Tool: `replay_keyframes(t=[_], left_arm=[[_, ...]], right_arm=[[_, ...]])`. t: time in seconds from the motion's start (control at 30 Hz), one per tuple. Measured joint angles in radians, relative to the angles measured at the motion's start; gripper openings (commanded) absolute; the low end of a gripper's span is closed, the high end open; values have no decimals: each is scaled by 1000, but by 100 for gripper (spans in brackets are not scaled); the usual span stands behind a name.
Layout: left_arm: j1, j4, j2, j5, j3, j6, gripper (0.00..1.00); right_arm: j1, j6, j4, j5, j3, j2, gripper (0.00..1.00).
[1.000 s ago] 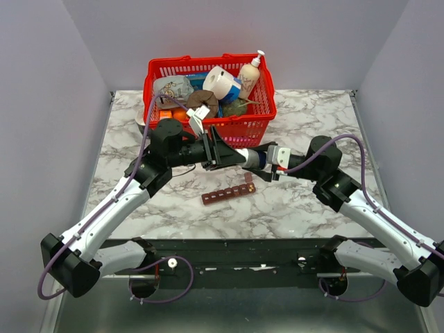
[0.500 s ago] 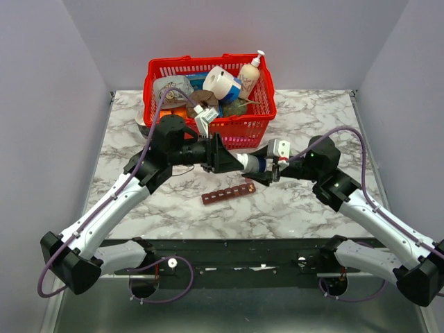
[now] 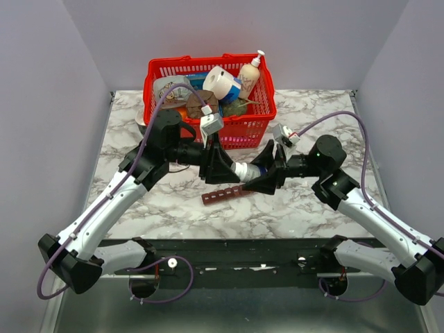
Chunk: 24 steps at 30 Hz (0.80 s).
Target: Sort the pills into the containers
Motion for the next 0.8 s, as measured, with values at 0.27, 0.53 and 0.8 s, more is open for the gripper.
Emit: replay_keyframes(t=[0.27,0.53,0.8], left_arm=[[-16,55,48,50,33,23,99],[66,254,-64,-20,-84,-224,99],[102,340,-206,-200,-235,-570,99]], right_arm=[[31,62,59,-50,-16,14,0],[31,-35,43,-46,-16,10,1],[29,-319,-56,42,29,-6,1]])
